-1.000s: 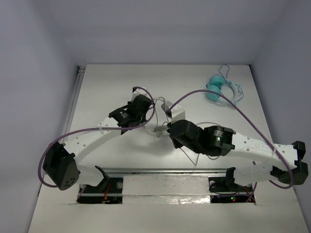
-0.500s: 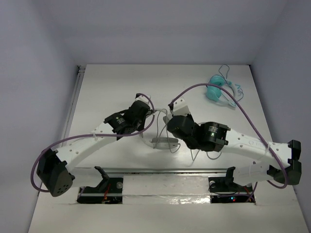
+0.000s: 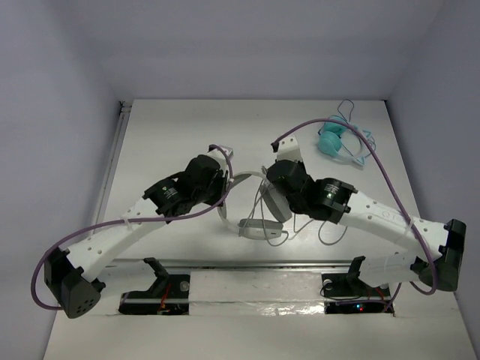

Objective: Wrap the headphones

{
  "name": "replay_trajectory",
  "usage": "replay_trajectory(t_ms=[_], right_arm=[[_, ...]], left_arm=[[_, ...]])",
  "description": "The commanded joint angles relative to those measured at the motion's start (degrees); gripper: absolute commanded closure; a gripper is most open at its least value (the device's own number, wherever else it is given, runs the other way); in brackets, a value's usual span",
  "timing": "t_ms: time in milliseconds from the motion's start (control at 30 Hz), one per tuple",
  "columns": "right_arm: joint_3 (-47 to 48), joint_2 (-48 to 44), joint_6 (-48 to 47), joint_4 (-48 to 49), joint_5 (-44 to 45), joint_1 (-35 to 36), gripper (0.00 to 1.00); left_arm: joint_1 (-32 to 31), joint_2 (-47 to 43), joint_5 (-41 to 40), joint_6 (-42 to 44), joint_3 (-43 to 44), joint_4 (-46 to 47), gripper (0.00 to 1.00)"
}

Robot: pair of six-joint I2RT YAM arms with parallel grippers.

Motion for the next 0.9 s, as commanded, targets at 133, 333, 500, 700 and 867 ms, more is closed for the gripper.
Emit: replay_trajectory(t_ms=[133,333,500,700,867], right_arm=[[-4.55,-3.62,-1.63,11.12,-4.02,-3.36,0.9],[-13.67,-10.28,3.03,20.43,-15.26,-8.8,0.9],[-21.51,-16.53,6.72,31.31,-26.52,-11.27,0.82],[-28.63,-20.67,8.66,40.1,-33.99,-14.35,0.71],[-32.68,-21.82,10.59,44.43,-38.91,-15.67,0.64]], left_arm=[[-0.21,-3.45,10.72,1.2,3.27,1.61,1.0],[-0.21,-4.16,15.02,0.58,7.4,1.44,1.0],[-0.21,-4.42,15.92,0.14,10.04,0.74,1.0],[-0.21,-4.42,18.2,-0.3,11.72,1.26,1.0],[-0.21,-4.07,18.11,-0.65,14.27,0.99,1.0]])
